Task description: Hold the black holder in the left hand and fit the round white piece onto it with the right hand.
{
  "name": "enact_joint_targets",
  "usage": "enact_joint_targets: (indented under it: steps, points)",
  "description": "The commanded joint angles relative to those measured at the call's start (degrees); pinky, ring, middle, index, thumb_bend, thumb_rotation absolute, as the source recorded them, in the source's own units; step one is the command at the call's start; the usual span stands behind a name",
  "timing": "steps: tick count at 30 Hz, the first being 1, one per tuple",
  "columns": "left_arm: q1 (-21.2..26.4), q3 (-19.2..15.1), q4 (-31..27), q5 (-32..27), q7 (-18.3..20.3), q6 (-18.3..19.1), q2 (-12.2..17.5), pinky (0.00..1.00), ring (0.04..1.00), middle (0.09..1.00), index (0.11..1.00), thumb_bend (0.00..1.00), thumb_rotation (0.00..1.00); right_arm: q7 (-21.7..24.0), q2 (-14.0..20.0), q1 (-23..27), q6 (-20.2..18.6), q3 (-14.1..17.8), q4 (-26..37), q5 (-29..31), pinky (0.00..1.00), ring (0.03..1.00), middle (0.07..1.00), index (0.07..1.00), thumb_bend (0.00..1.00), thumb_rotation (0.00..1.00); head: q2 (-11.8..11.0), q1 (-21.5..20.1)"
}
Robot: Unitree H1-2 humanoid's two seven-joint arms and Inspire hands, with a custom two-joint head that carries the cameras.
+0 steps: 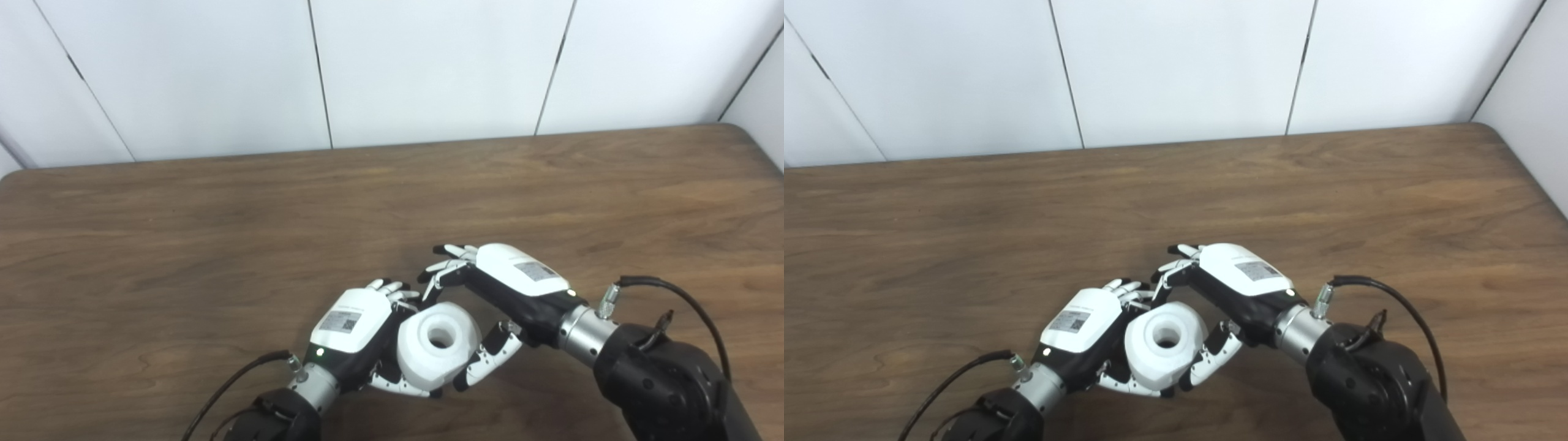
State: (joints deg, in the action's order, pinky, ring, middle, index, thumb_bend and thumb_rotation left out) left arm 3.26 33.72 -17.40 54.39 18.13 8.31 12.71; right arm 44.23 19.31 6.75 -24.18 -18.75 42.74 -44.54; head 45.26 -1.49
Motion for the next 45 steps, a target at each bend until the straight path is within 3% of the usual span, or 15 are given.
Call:
enact_joint_targets:
  steps: [1,11,12,13,14,17,19,23,29,32,45]
  points:
    - [-1.15,2.67,2.15,0.66,4.85,-0.09,-0.20,0.95,0.909,0.825,0.486,0.52,0.05,1.43,1.02,0.99,1.26,-0.56,0.95,-0.39,0.98,0.968,0.820,0.485,0.53,0.14,0.06,-0.05]
    - [-1.11,2.48,2.27,0.27,4.82,-0.18,-0.11,0.95,0.909,0.823,0.486,0.52,0.05,2.47,2.04,1.37,0.64,-0.57,0.73,-0.76,0.98,0.975,0.828,0.492,0.52,0.16,-0.09,-0.97]
    - [-1.11,2.48,2.26,0.30,4.87,-0.14,-0.10,0.95,0.909,0.823,0.486,0.52,0.05,2.55,2.12,1.46,0.63,-0.51,0.72,-0.76,0.97,0.974,0.829,0.551,0.71,0.23,-0.09,-0.97]
    - [-1.11,2.46,2.33,0.28,4.81,-0.16,-0.12,0.95,0.910,0.823,0.486,0.52,0.05,2.69,2.20,1.57,0.60,-0.50,0.70,-0.88,0.97,0.974,0.830,0.589,0.82,0.27,-0.27,-1.25]
    - [-1.09,2.45,2.37,0.24,4.84,-0.13,-0.15,0.95,0.909,0.822,0.486,0.52,0.05,2.84,2.27,1.71,0.58,-0.53,0.71,-1.08,0.98,0.975,0.834,0.622,0.90,0.31,-0.27,-1.25]
    - [-1.01,2.47,2.53,0.17,4.95,-0.12,-0.17,0.95,0.910,0.823,0.486,0.52,0.05,3.58,2.48,2.24,0.82,-0.62,0.89,-1.95,0.99,0.984,0.850,0.684,0.98,0.38,-0.38,-1.34]
    - [-1.02,2.46,2.70,0.11,4.69,-0.30,-0.19,0.95,0.909,0.821,0.486,0.52,0.05,4.09,2.45,2.46,0.92,-0.50,1.04,-2.26,1.00,0.991,0.866,0.721,1.00,0.43,-0.44,-1.36]
    - [-0.93,2.60,2.89,0.25,4.76,-0.47,-0.10,0.95,0.908,0.821,0.486,0.52,0.05,5.25,2.17,2.79,0.64,-0.06,1.66,-3.25,1.00,1.000,0.983,0.815,1.00,0.49,-0.48,-1.44]
    - [-0.53,2.87,3.08,0.82,5.46,-0.06,-0.04,0.95,0.907,0.822,0.486,0.52,0.05,4.38,1.45,1.99,1.41,0.33,1.47,-4.73,1.00,1.000,1.000,0.896,1.00,0.49,-0.52,-1.51]
    - [-0.47,2.91,3.07,0.78,5.98,0.34,-0.09,0.96,0.912,0.819,0.486,0.52,0.05,3.49,1.09,1.11,1.93,0.34,0.66,-5.22,1.00,1.000,1.000,0.988,1.00,0.49,-0.58,-1.44]
    - [-0.43,3.14,3.30,1.07,7.08,0.69,0.19,0.95,0.911,0.814,0.486,0.52,0.05,4.61,0.83,0.86,1.70,2.43,0.85,-5.51,1.00,1.000,1.000,1.000,1.00,0.48,-1.18,-1.41]
